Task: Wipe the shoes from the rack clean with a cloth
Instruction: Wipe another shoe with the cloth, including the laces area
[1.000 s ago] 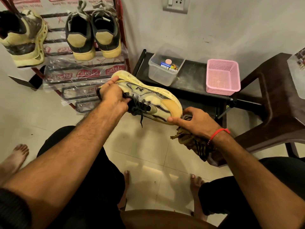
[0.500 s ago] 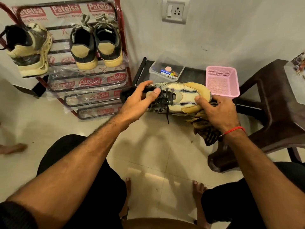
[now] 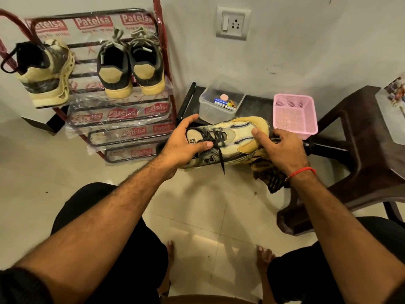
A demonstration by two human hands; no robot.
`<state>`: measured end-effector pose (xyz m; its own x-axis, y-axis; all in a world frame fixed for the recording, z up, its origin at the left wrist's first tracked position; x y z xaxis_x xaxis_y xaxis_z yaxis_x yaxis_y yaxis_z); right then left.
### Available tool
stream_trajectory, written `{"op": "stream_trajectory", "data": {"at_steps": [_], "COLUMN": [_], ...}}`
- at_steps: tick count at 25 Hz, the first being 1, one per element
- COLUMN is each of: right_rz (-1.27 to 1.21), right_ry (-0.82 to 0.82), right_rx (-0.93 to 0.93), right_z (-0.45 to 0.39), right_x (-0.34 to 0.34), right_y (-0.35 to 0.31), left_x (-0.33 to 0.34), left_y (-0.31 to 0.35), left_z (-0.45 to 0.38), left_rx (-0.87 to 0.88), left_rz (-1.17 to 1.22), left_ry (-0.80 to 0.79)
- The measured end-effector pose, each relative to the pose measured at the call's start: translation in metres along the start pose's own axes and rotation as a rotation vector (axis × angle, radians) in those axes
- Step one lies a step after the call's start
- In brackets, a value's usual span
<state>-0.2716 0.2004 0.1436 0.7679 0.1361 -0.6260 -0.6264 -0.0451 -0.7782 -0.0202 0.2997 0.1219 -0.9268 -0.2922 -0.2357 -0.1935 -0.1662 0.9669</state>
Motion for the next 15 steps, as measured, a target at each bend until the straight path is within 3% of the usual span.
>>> {"op": "stream_trajectory", "data": {"at_steps": [6,9,11,15], "right_rz": [-0.559,-1.002,-1.217,-1.312], "right_ry": [0.057,-0.182,-0.332,-0.406], "right_rx": [0.194,0.398,0.428,0.380], "right_z": [0.004,0.011,0.016,0.017], "right_x": [0.018,0.057,0.078,0.110], "right_y": [-0.006,-0.016,-0.035,-0.063], "left_x": [-0.023,-0.027,-0.034,-0.061], "left_y": [-0.004,0.018,0.033,0.043], "left_z": [0.001,0.007,0.011,0.019], "left_rx": [-0.003,0.111,0.207,0.306], "left_rz": [0.290,0.104,-0.065,-0.143], "left_ry": [0.232,0.187,0.174,0.253]}}
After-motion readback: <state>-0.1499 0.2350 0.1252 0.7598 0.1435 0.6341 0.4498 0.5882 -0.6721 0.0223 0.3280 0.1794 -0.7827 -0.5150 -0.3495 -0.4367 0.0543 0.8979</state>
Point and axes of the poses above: each hand's wrist, its own z-axis away from the middle knuckle, its own x-axis out of the palm, y = z × x, the point moved 9 cm from there along -z, towards the middle knuckle, and after that the axes turned 7 degrees about x, right-handed, at the moved point
